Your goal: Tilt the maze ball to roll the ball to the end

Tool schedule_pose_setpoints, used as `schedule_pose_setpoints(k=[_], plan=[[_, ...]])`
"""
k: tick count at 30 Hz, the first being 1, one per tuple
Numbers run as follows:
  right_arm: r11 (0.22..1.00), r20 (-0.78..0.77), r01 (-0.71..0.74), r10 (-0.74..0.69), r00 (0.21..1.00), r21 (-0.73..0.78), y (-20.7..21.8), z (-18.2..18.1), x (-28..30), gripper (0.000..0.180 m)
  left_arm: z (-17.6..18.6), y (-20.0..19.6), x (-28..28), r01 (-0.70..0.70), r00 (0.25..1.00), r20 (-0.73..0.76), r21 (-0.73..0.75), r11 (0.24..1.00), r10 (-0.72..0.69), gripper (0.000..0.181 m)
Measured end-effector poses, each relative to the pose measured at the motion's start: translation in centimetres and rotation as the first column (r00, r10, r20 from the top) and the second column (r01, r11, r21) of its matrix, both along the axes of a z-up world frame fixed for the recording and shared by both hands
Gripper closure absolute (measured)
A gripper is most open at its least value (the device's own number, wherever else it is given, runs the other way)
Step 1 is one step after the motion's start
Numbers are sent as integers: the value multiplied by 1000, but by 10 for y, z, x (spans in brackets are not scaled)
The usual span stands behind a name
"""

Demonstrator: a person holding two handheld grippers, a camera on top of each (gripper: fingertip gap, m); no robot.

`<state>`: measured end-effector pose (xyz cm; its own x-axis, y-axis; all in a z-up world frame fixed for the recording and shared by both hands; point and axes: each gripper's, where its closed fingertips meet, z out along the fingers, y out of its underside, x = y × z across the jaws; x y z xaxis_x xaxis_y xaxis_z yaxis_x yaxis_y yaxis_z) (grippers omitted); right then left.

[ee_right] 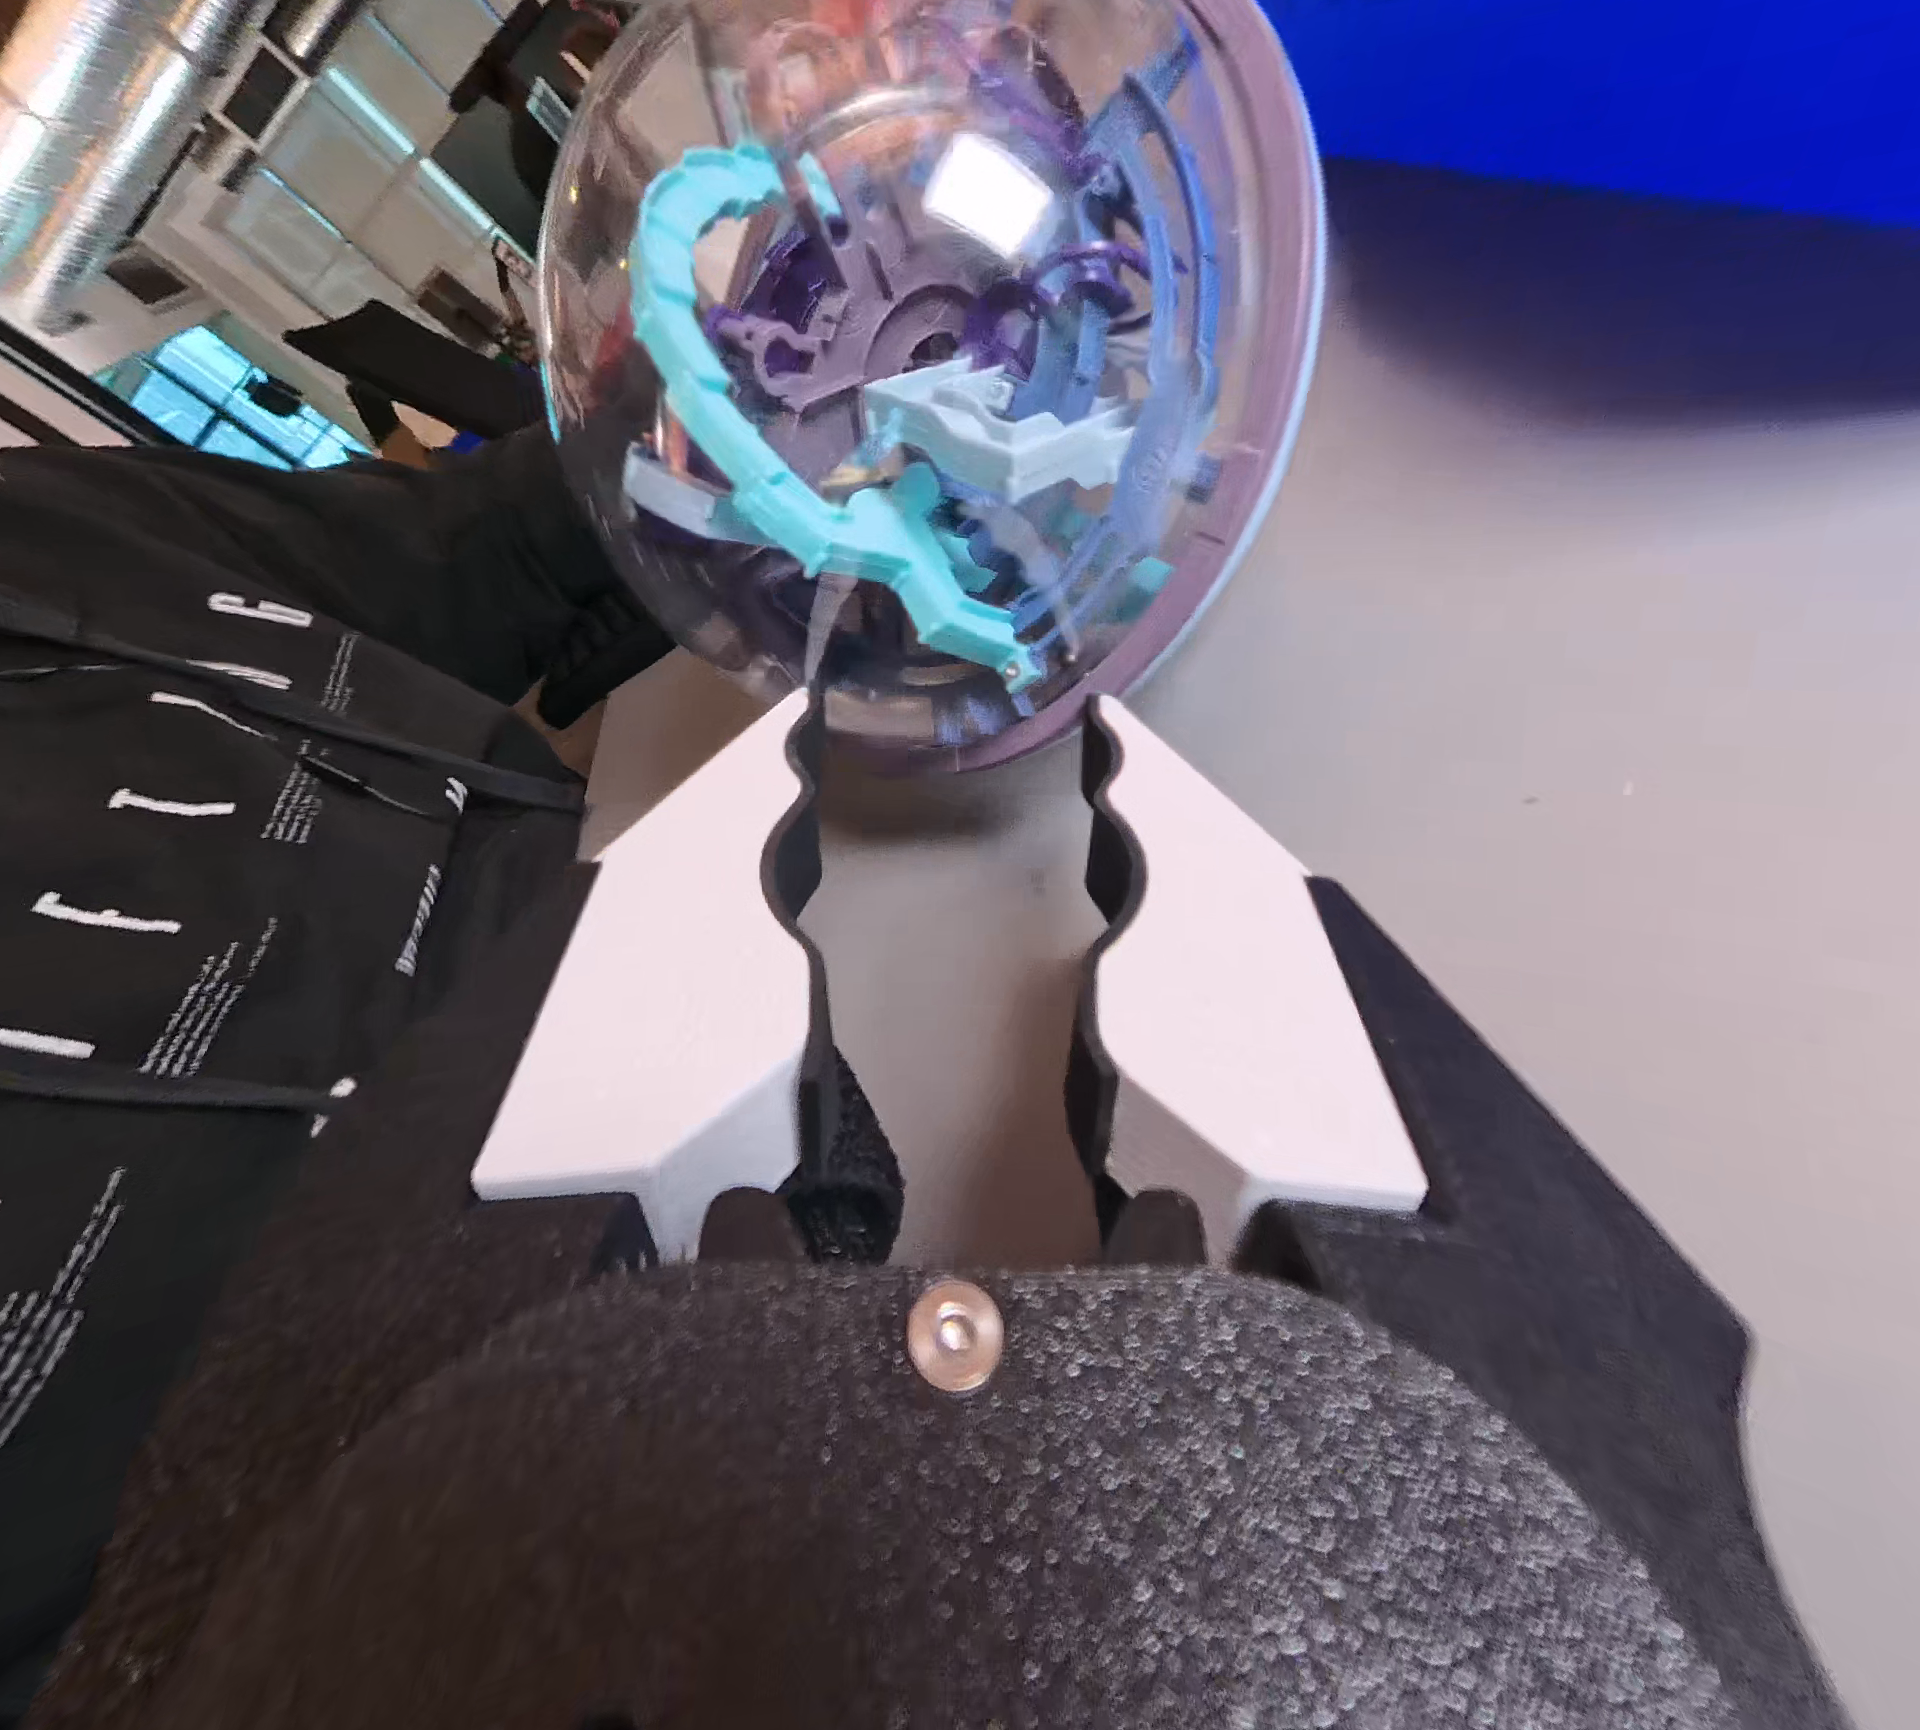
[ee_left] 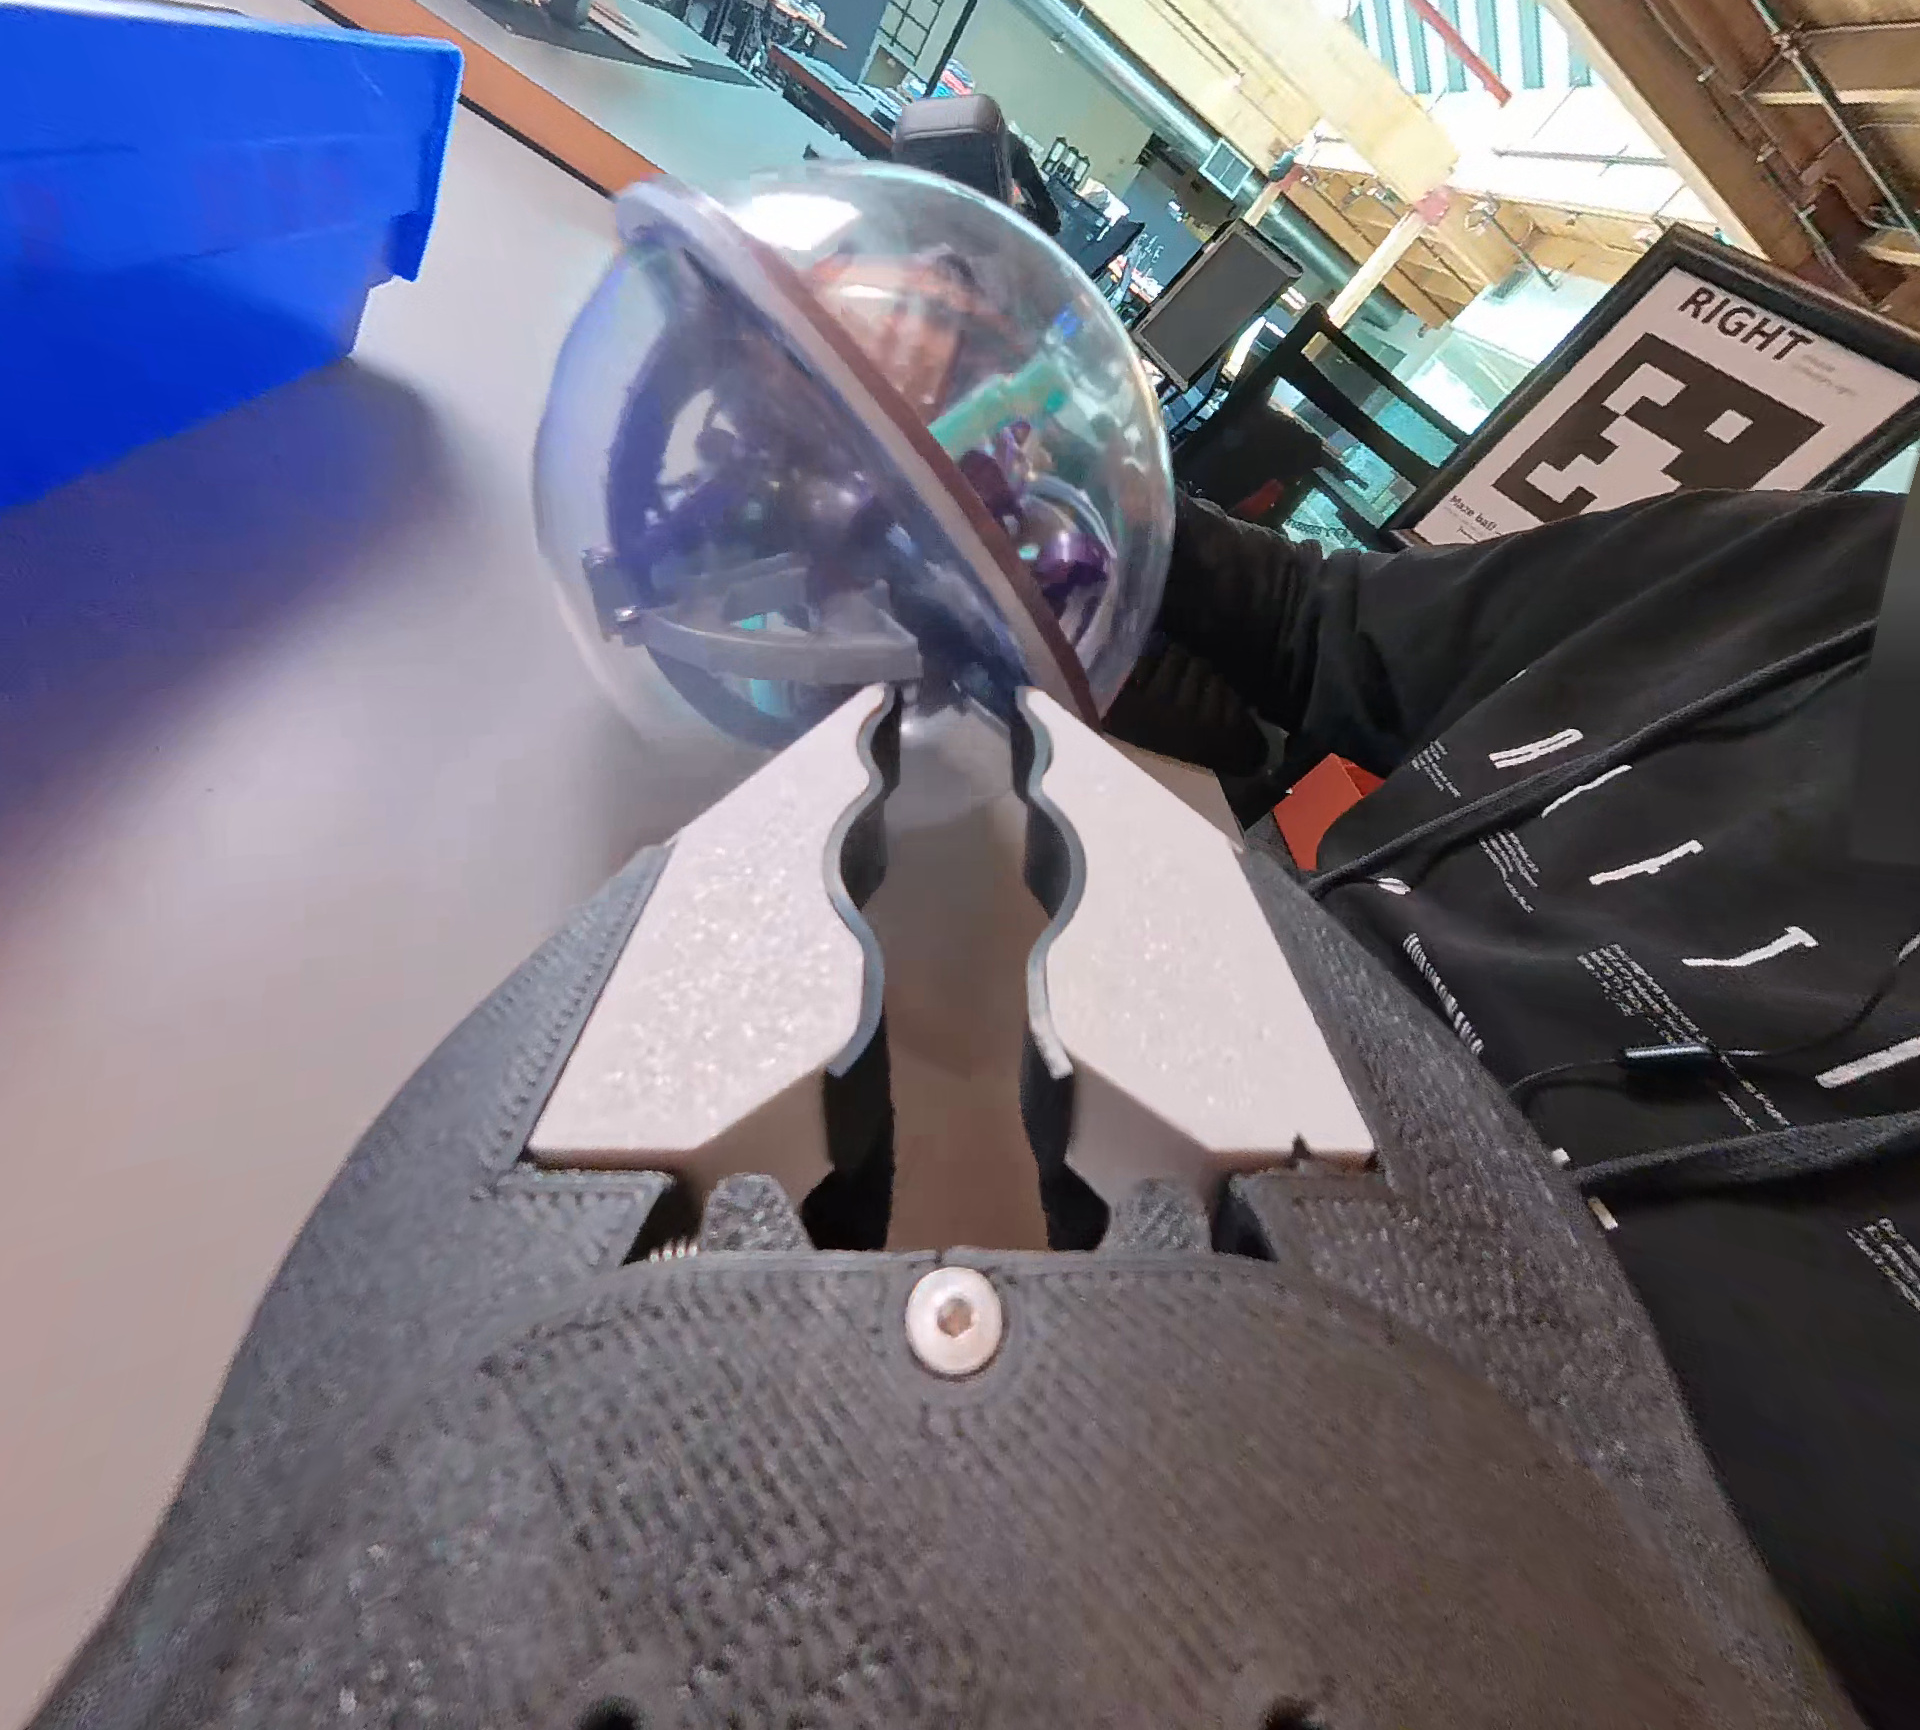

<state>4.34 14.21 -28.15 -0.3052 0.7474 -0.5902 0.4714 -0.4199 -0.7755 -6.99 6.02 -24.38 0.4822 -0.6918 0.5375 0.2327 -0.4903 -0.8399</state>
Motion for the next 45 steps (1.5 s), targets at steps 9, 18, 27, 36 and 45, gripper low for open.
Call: schedule_pose_setpoints(k=[9, 18, 27, 36, 45], plan=[[993, 15, -55, 54, 998, 108, -1, -4, -2, 130, 16, 9, -33, -92, 994, 66, 2, 996, 92, 149], [995, -43, 14, -19, 999, -102, 29, 18, -46, 128, 20, 63, -58, -193, 967, 164, -24, 981, 194, 113], [998, -99, 15, -21, 995, -63, 31, 25, -30, 137, 12, 41, -77, -215, 956, 201, -5, 977, 211, 126], [999, -123, 42, -42, 991, -8, 23, 30, -29, 168, -3, 35, -42, -70, 971, 218, -120, 990, 95, 135], [998, -115, 55, -52, 992, 20, 26, 24, -24, 172, -10, 17, -31, -41, 967, 239, -187, 982, 86, 172]])
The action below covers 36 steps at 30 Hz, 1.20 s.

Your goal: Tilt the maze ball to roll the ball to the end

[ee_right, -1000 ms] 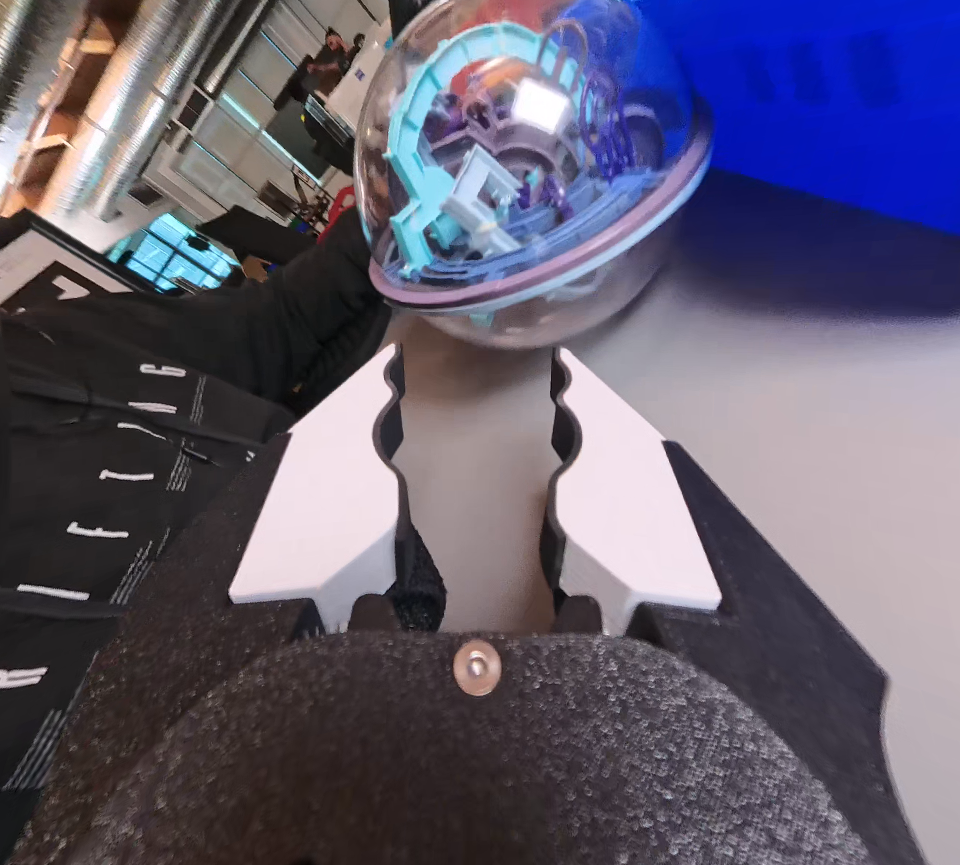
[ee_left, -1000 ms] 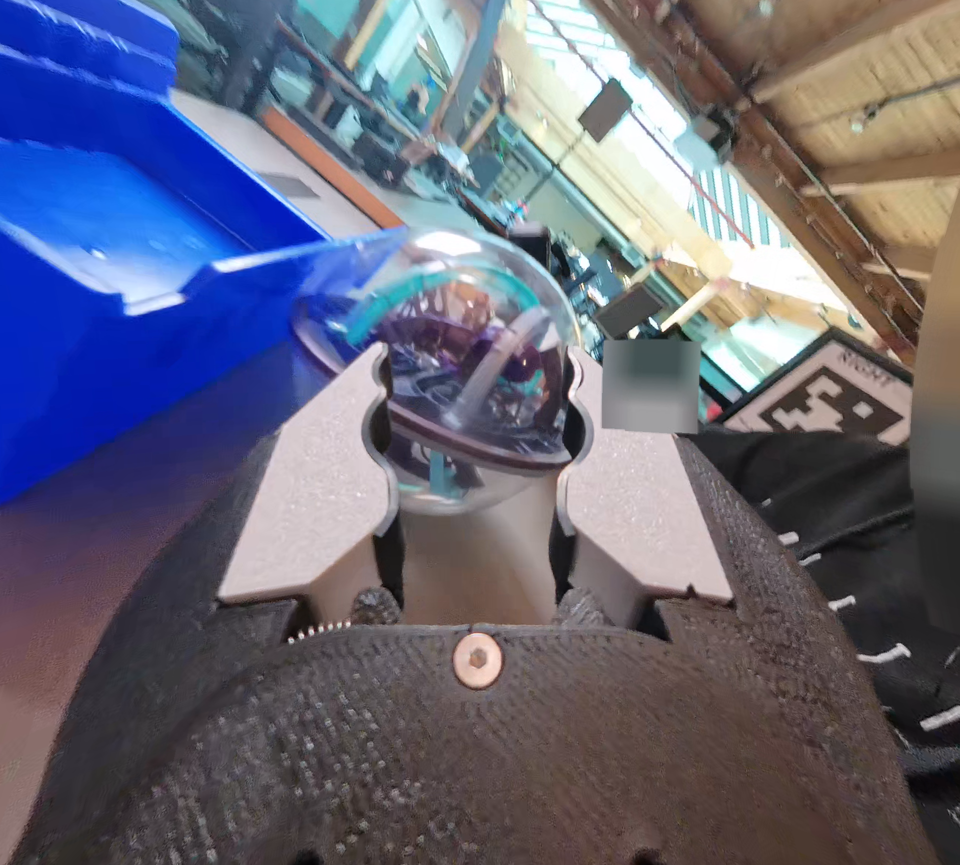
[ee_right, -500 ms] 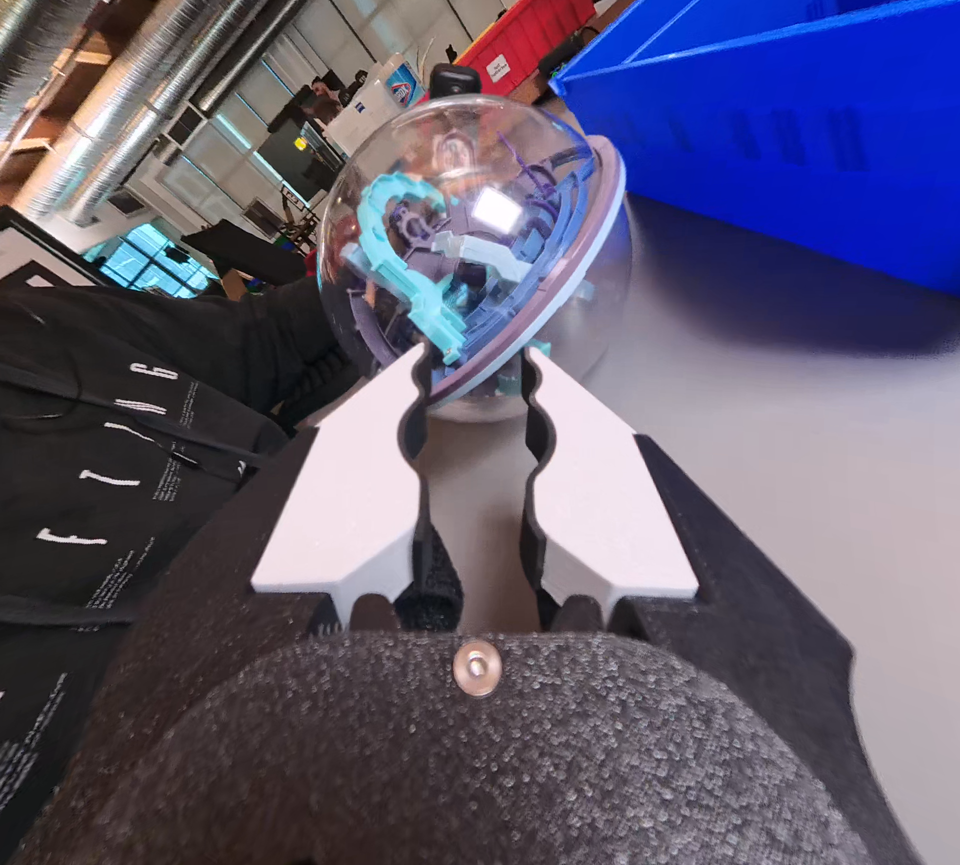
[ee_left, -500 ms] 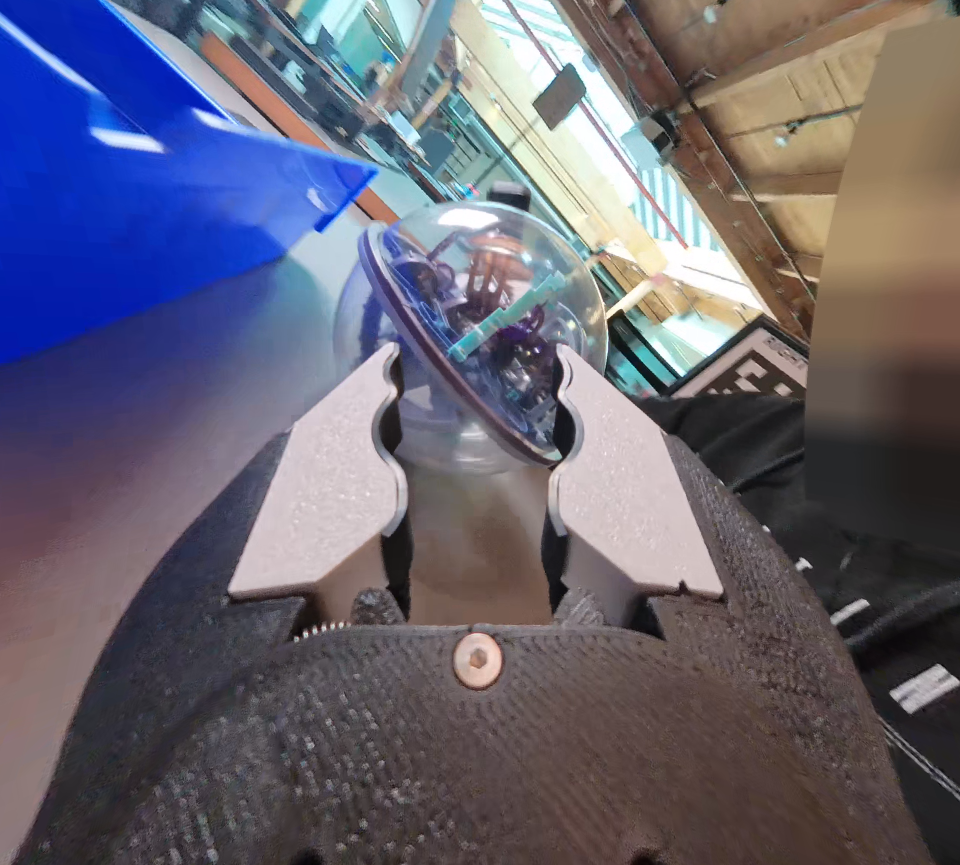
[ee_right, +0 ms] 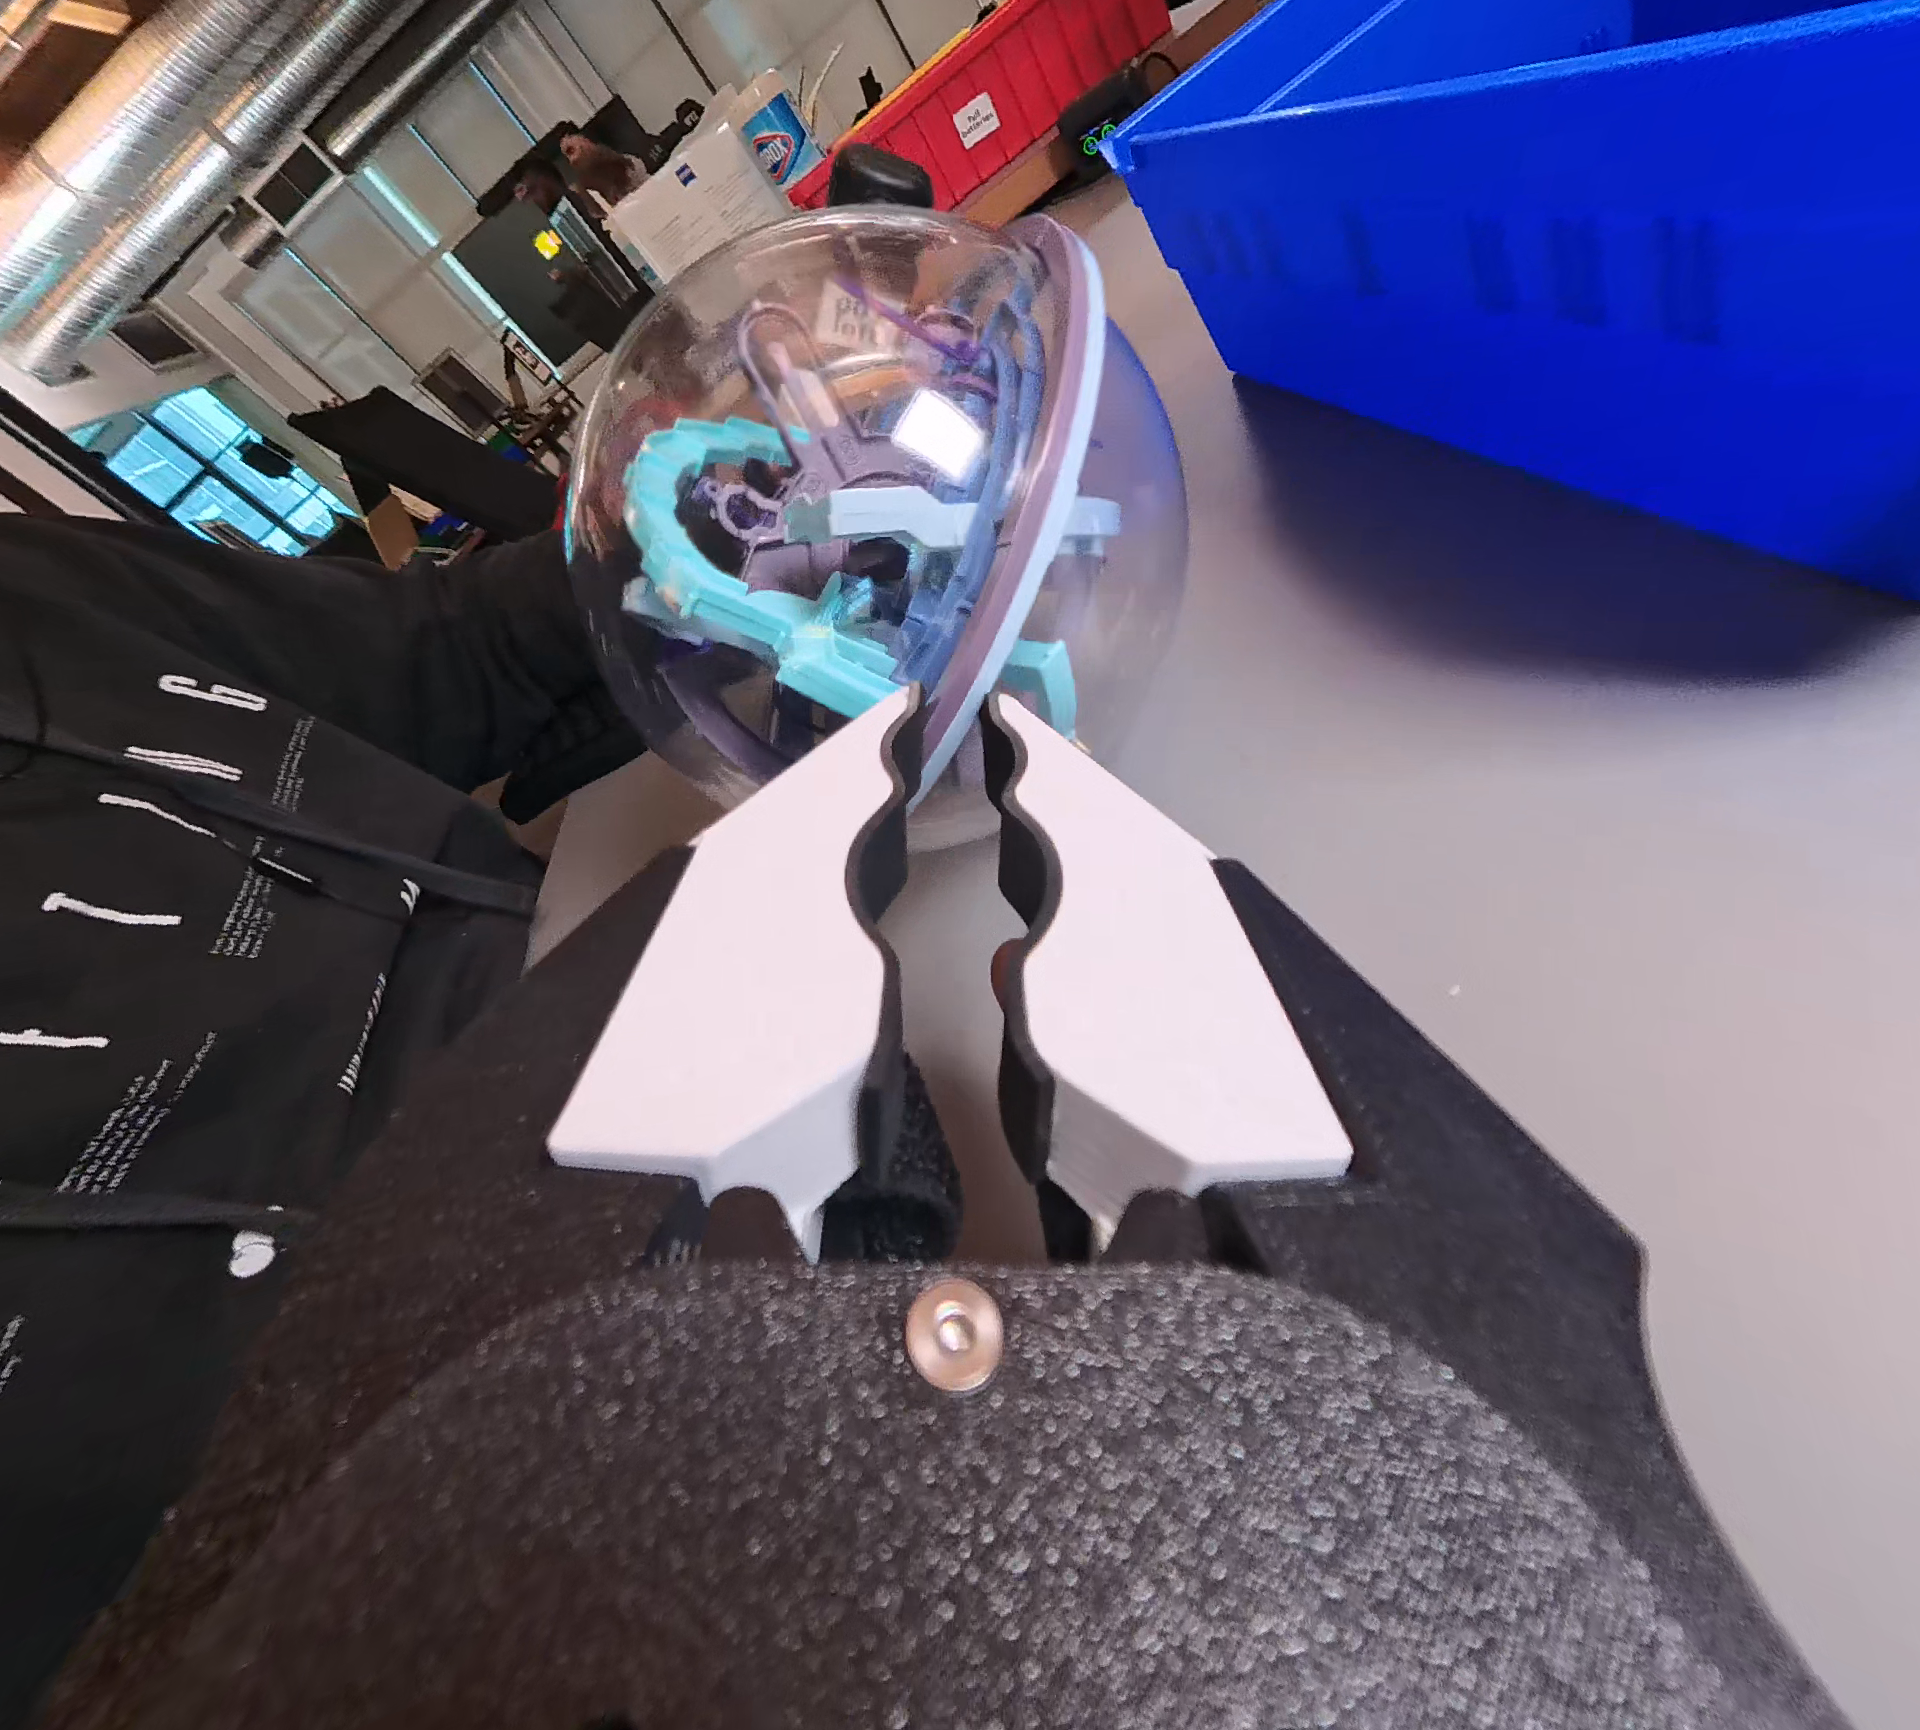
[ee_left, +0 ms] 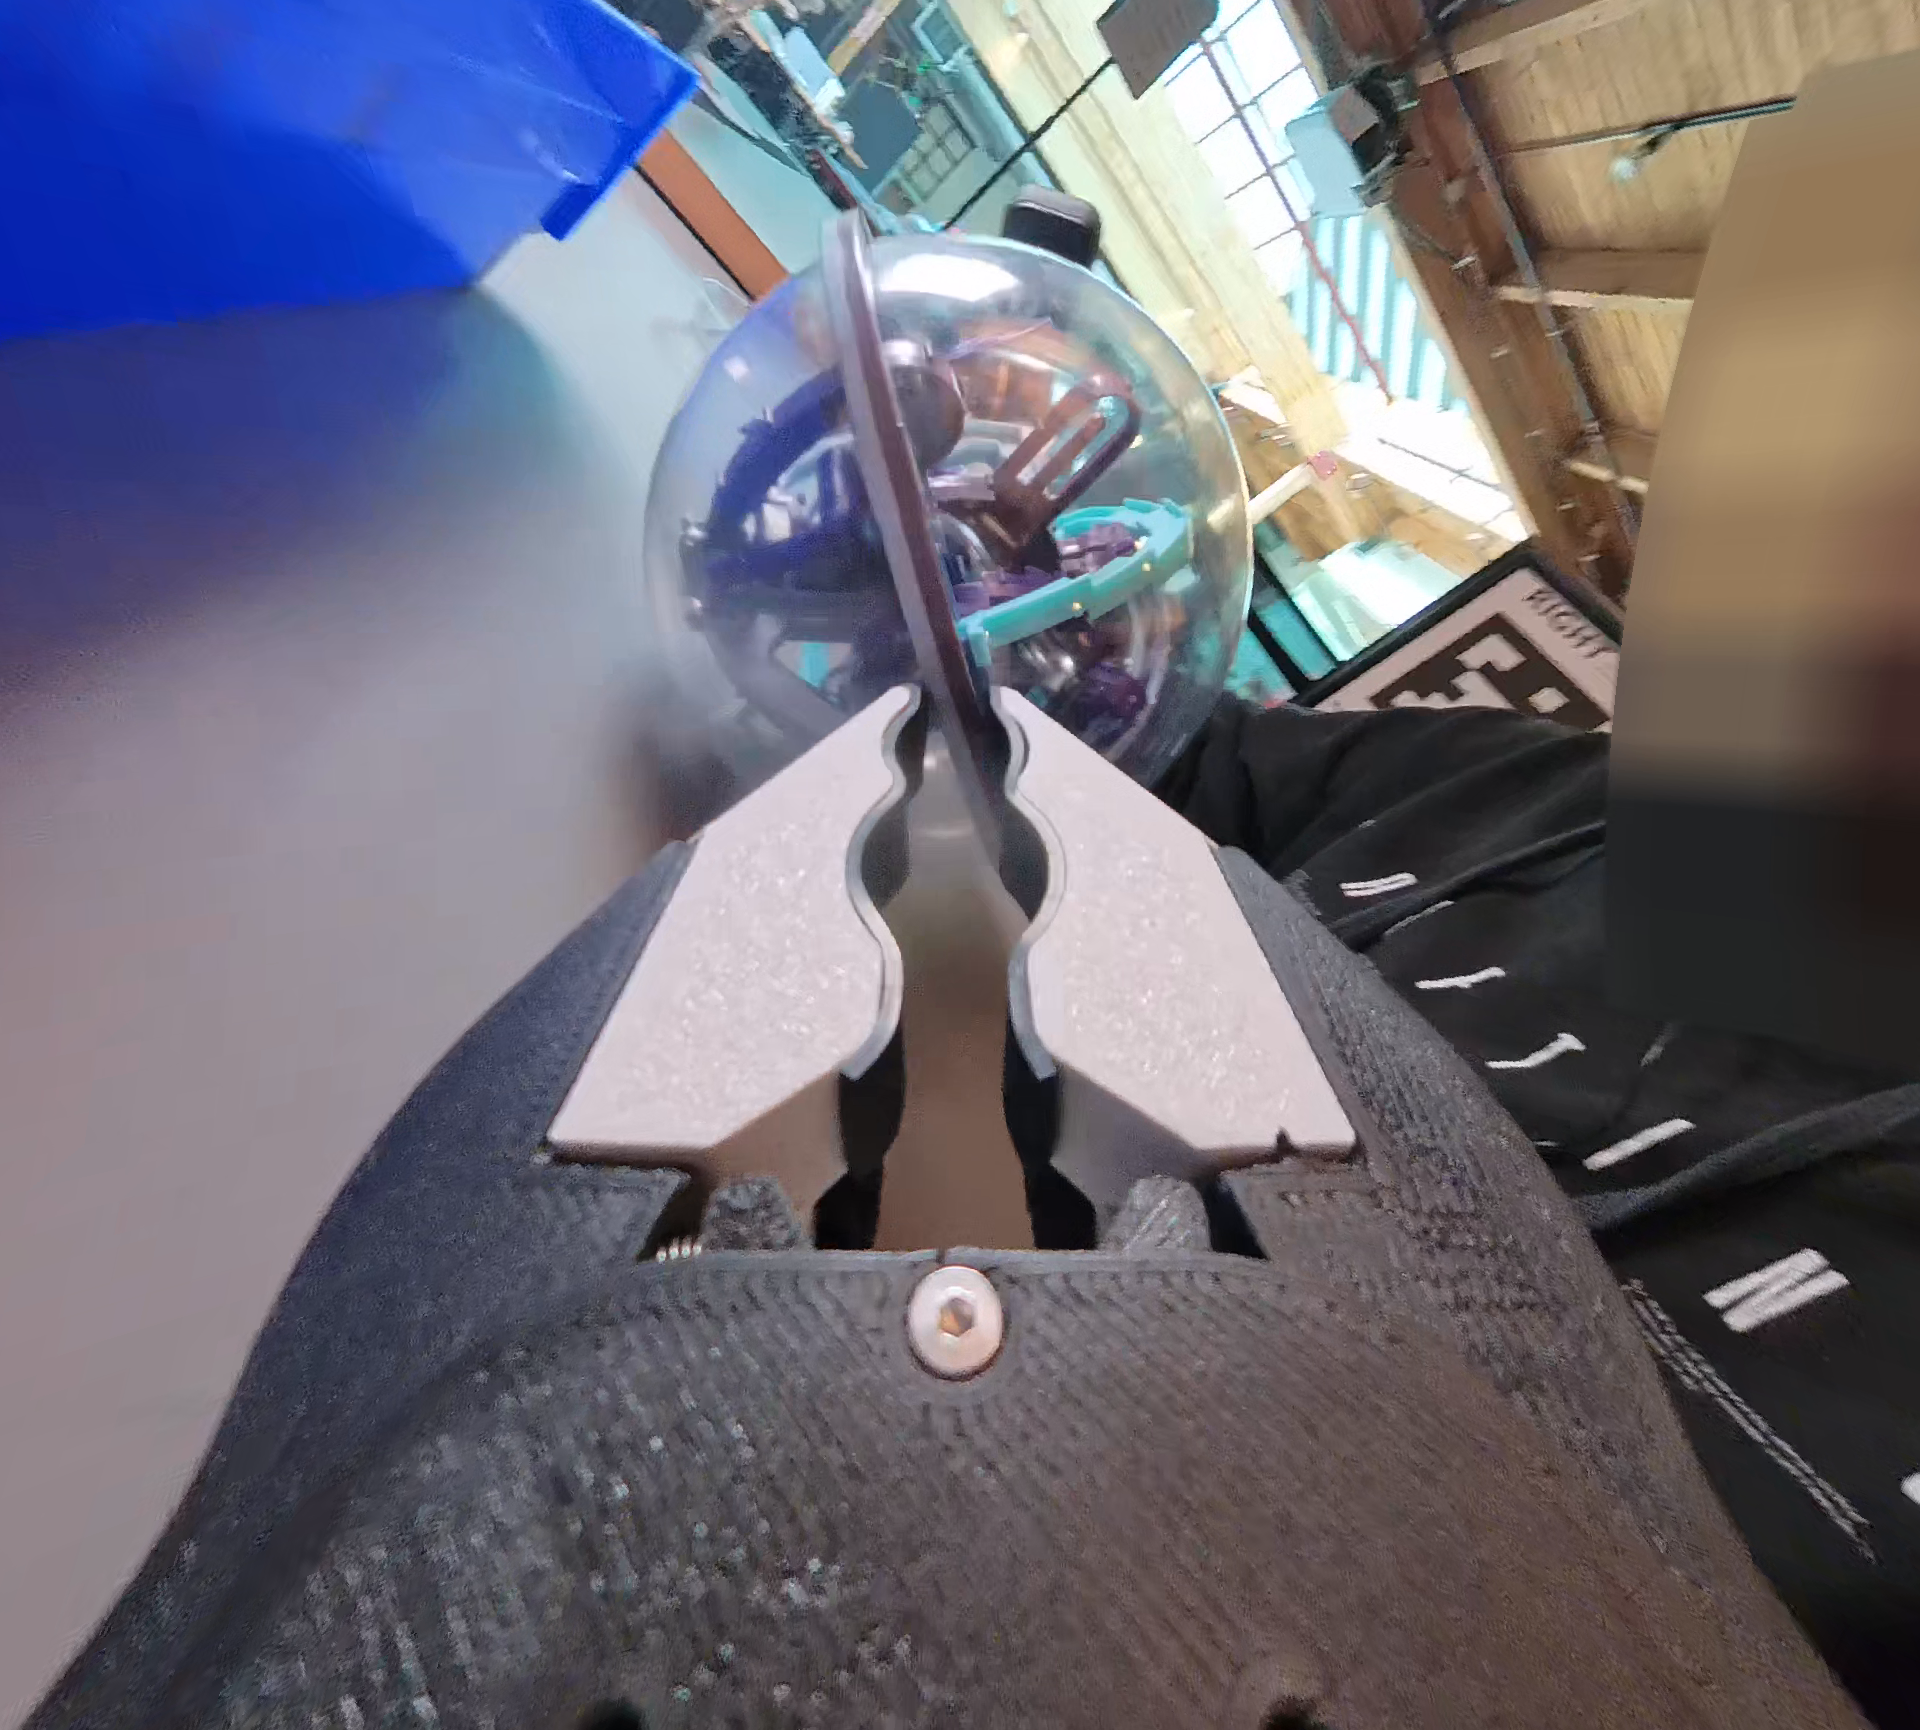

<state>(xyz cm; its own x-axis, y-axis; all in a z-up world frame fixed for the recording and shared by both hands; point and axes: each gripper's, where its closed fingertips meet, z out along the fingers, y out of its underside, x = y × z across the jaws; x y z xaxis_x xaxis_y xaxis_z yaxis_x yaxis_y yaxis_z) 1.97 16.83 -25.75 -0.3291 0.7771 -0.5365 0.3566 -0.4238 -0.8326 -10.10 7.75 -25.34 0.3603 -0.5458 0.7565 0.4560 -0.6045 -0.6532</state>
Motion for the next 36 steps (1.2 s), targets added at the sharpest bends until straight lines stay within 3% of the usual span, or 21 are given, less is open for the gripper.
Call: schedule_pose_setpoints(k=[2, 5, 9, 21, 33, 36], plan=[[1000, 4, 12, -12, 1000, -5, 2, -1, 1, 172, 2, -2, 4, -6, 999, 33, 12, 1000, 5, 174], [1000, 1, 20, -20, 1000, 4, 1, 0, 1, 173, 3, -4, 6, -27, 998, -47, 53, 998, 29, 174], [1000, 5, 30, -30, 1000, -4, -1, 2, -1, 173, 1, -3, 1, -49, 999, -19, 9, 999, 49, 174], [917, 82, 79, -51, 995, -390, 16, 2, -5, 174, -2, 15, -6, -78, 977, 180, -213, 974, 118, 174], [906, 54, 51, -31, 998, -421, 11, 6, -7, 173, -6, 20, -12, -63, 964, 236, -243, 968, 122, 174], [911, 69, 44, -17, 997, -411, 9, 3, -7, 166, -7, 21, -14, -71, 963, 234, -253, 965, 132, 174]])
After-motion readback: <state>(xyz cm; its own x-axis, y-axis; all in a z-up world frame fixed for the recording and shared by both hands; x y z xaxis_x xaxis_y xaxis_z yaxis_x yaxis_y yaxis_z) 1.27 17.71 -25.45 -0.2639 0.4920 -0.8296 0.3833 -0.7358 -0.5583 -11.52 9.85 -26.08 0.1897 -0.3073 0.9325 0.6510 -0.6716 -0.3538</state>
